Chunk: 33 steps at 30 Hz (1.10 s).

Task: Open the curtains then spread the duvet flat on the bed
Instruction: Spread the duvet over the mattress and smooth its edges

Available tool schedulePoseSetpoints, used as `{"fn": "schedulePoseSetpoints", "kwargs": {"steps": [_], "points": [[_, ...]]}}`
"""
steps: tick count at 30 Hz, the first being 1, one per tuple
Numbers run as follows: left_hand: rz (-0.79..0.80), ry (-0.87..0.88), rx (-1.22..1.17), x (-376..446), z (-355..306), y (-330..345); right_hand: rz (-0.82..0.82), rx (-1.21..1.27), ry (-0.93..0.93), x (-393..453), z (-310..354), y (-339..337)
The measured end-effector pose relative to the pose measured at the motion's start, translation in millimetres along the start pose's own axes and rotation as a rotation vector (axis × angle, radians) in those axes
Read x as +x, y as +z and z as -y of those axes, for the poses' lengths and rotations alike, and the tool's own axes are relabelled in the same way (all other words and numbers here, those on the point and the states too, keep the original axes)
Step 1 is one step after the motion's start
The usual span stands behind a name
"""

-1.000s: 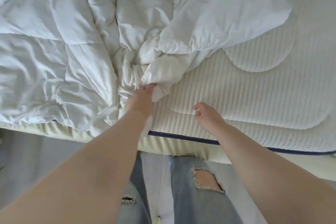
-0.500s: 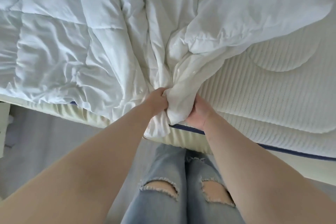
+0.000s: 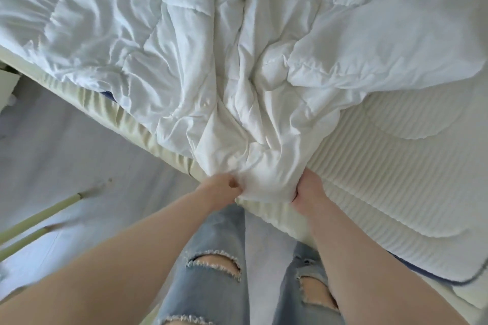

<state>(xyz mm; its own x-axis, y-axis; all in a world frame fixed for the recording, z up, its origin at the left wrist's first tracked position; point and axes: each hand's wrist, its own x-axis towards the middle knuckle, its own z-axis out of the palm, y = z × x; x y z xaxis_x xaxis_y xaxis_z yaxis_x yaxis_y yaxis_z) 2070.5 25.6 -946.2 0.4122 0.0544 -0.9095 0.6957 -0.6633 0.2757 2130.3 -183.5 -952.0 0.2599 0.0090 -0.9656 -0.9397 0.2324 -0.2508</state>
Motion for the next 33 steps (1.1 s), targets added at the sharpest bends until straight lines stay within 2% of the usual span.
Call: {"fn": "schedulePoseSetpoints", "kwargs": {"steps": [2,3,5,8,9,10,13,15,17,20,24,26,29,31,33], "points": [[0.111,-0.115,-0.119,-9.9,-2.6,27.0,0.042,0.078,-0.008,-5.5,-3.9,-7.3],[0.117,-0.189,-0.271,-15.8,-7.0,43.4,0.083,0.143,0.004,-9.1,-4.0,-12.7],[0.105,-0.308,-0.748,-27.7,-19.4,76.0,0.213,0.243,0.023,-19.3,0.8,-22.4],[0.167,-0.131,-1.476,-37.8,-58.4,129.1,0.327,0.184,-0.004,-27.0,11.8,-62.4],[0.160,-0.047,-1.668,-41.8,-79.8,147.4,0.311,0.118,-0.028,-27.5,16.9,-80.8],[0.088,0.036,-1.762,-45.9,-99.8,161.7,0.294,0.054,-0.051,-27.7,20.3,-96.9],[-0.152,0.125,-1.767,-52.2,-148.9,194.2,0.222,-0.041,-0.125,-27.6,17.5,-146.9],[-0.085,0.107,-1.786,-57.6,-163.5,210.8,0.149,-0.096,-0.183,-26.1,1.7,-181.4],[0.088,0.100,-1.760,-59.4,-168.2,222.7,0.008,-0.175,-0.225,-22.4,-15.2,-212.0],[0.112,0.046,-1.578,-60.2,-163.2,245.8,-0.086,-0.347,-0.219,-21.3,-40.5,-237.0],[-0.120,-0.115,-1.628,-56.2,-149.1,268.4,0.013,-0.401,-0.113,-26.5,-44.2,-232.9],[-0.182,-0.156,-1.624,-53.3,-143.5,274.7,-0.056,-0.280,-0.121,-23.7,-23.3,-223.0],[-0.199,-0.180,-1.503,-51.8,-144.0,274.7,-0.043,-0.090,-0.240,-16.7,24.9,-203.9],[-0.175,-0.194,-1.430,-47.8,-147.2,270.9,-0.036,-0.206,-0.293,-11.3,53.6,-187.1],[-0.141,-0.224,-1.438,-42.3,-148.5,266.9,-0.103,-0.403,-0.334,-3.5,71.3,-174.1]]}}
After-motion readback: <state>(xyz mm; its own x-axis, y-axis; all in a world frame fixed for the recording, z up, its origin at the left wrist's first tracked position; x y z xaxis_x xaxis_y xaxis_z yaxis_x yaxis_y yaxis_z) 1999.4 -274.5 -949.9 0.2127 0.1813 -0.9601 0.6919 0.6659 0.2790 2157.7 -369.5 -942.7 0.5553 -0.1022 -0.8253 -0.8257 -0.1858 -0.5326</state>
